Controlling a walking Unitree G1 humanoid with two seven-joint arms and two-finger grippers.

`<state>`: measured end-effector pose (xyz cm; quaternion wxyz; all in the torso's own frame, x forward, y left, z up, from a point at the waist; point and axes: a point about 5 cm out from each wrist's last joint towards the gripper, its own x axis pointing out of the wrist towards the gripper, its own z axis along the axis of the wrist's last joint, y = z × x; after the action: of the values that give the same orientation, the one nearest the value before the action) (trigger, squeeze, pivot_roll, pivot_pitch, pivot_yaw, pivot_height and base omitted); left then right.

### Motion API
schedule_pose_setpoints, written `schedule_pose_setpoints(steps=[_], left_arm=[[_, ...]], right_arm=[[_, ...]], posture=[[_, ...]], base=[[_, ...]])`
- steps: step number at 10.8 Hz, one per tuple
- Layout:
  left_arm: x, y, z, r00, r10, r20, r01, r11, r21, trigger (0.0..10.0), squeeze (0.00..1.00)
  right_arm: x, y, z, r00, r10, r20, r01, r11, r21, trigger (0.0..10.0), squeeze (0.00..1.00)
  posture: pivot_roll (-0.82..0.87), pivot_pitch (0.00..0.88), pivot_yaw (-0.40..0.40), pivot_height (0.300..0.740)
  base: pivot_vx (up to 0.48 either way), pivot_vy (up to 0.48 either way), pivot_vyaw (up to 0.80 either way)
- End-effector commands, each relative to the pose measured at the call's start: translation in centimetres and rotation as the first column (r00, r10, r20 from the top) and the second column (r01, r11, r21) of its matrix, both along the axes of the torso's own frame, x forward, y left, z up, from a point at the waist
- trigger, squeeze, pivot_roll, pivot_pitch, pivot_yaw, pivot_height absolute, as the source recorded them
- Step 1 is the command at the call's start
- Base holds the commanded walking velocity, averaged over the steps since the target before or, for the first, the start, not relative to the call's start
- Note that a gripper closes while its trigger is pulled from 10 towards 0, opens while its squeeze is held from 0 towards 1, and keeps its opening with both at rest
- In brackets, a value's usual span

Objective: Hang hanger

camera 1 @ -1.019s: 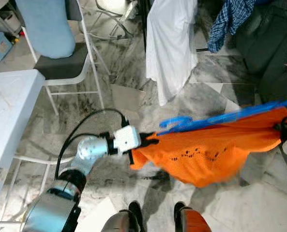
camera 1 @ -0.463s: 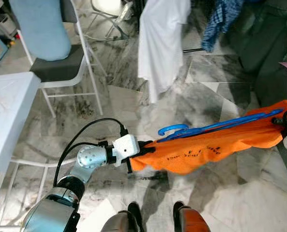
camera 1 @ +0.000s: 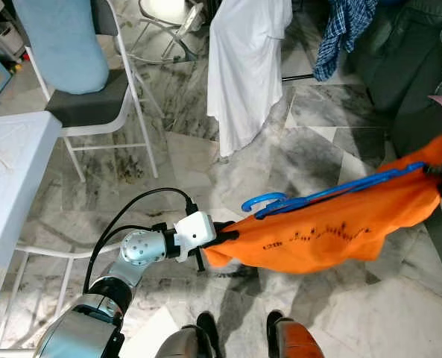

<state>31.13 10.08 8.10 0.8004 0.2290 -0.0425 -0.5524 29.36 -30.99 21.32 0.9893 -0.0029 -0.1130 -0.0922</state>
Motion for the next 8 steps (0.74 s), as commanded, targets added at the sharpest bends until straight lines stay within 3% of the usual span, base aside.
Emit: schedule_pose_setpoints(steps=[1,5,7,8], left_arm=[[-1.0,1.5,-1.9,0.997,0.021,-0.08,-0.016,0.998,0.064,0.0,0.0],[-1.8,1.2,-2.7,0.995,-0.043,-0.095,0.054,0.992,0.118,0.0,0.0],[-2.1,1.7,-4.2,0.992,0.019,-0.126,0.009,0.975,0.222,0.0,0.0],[-2.0,2.1,-4.9,0.987,0.099,-0.128,-0.062,0.962,0.265,0.0,0.0]], right_arm=[[-0.3,-1.1,1.4,0.997,-0.048,0.052,0.049,0.999,-0.02,0.0,0.0],[1.3,-0.3,1.6,0.999,-0.023,0.048,0.024,0.999,-0.034,0.0,0.0],[1.8,1.6,2.1,0.997,0.056,0.047,-0.052,0.995,-0.083,0.0,0.0],[1.8,2.1,2.2,0.997,0.074,0.034,-0.069,0.99,-0.12,0.0,0.0]], posture=[[-0.28,0.259,0.14,0.74],[-0.27,0.256,0.141,0.74],[-0.27,0.255,0.141,0.74],[-0.28,0.256,0.143,0.74]], base=[[0.0,0.0,0.0],[0.0,0.0,0.0],[0.0,0.0,0.0],[0.0,0.0,0.0]])
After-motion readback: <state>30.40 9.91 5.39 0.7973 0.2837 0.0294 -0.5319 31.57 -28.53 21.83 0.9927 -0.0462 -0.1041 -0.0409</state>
